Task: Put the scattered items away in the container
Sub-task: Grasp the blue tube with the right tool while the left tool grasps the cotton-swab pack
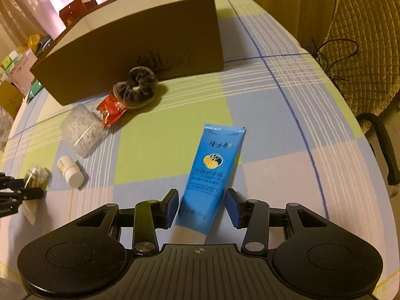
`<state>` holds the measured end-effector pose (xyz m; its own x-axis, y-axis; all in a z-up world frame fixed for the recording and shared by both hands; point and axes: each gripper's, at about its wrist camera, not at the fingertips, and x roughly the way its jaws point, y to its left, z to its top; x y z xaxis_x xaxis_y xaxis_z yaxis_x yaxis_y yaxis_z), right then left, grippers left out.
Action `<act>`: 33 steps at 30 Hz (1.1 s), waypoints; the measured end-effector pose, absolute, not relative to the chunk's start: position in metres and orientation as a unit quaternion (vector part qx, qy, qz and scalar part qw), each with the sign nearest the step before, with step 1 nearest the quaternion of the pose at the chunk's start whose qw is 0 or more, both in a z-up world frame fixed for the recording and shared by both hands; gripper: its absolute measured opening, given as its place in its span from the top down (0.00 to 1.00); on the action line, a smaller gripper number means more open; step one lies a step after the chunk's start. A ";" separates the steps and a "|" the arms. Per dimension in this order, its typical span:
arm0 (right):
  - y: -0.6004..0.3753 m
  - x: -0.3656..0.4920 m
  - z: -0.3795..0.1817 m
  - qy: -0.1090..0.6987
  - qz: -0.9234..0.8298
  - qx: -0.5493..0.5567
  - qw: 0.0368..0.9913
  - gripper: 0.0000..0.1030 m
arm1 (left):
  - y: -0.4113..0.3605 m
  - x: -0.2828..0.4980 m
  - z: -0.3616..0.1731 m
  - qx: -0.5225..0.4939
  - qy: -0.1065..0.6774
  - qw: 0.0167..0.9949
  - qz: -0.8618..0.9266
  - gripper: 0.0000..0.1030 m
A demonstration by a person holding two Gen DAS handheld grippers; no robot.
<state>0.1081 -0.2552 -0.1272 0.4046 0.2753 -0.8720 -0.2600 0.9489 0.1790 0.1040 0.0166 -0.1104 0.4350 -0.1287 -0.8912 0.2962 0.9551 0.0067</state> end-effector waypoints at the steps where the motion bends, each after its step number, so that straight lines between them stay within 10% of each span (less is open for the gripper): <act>1: -0.252 0.106 -0.128 0.520 0.157 -0.004 0.840 0.53 | 0.018 0.103 -0.110 0.079 0.517 0.843 -0.125 0.78; 8: -0.226 0.089 -0.132 0.507 0.151 -0.093 0.843 0.68 | 0.017 0.096 -0.110 0.074 0.519 0.842 -0.126 0.78; 33: -0.204 0.076 -0.080 0.481 0.237 -0.033 0.843 0.69 | 0.029 0.085 -0.071 0.038 0.480 0.867 -0.127 0.79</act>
<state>0.0758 -0.2042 -0.0796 0.4242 0.3687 -0.8271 -0.4318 0.8852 0.1731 0.0854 0.0287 -0.0708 0.5074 -0.1840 -0.8418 0.2578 0.9646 -0.0554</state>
